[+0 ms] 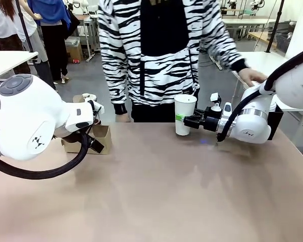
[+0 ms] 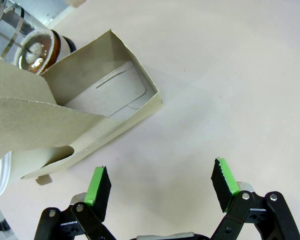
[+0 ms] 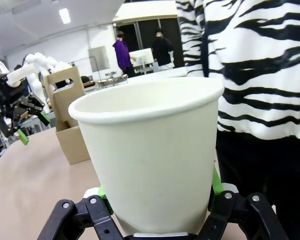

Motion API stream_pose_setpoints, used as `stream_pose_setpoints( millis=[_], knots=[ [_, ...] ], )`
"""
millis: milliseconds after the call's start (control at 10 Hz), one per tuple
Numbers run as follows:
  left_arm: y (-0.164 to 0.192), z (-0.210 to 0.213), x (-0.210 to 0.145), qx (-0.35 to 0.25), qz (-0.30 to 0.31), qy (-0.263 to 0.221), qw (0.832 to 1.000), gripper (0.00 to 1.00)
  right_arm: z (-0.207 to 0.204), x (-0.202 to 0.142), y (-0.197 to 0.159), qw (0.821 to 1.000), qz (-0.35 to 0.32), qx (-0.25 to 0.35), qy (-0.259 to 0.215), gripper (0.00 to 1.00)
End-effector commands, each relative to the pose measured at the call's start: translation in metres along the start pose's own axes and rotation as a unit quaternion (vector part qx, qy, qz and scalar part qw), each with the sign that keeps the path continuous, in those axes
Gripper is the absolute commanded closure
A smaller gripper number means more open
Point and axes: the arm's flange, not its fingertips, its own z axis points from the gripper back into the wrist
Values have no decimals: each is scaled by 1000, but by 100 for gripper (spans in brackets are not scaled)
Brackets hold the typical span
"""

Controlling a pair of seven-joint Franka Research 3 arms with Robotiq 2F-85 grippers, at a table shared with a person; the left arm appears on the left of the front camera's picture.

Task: Pour a drink into a cup and package it in a carrier.
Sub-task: When a person places the Paper Cup Lid on the 600 ml Paper Cup , lift the 600 ml Paper Cup.

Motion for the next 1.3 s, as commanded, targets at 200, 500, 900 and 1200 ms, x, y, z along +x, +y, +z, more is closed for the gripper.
stream_pose_setpoints(
  millis=[200,500,900,1200],
  knots=[
    [0,0,0,-1,0,-1,1000,0,-1,2,3,1000,7,1,0,20],
    [0,0,0,-1,0,-1,1000,0,-1,2,3,1000,7,1,0,20],
    [0,0,0,-1,0,-1,1000,0,-1,2,3,1000,7,1,0,20],
    [0,0,0,-1,0,-1,1000,0,-1,2,3,1000,7,1,0,20]
  ],
)
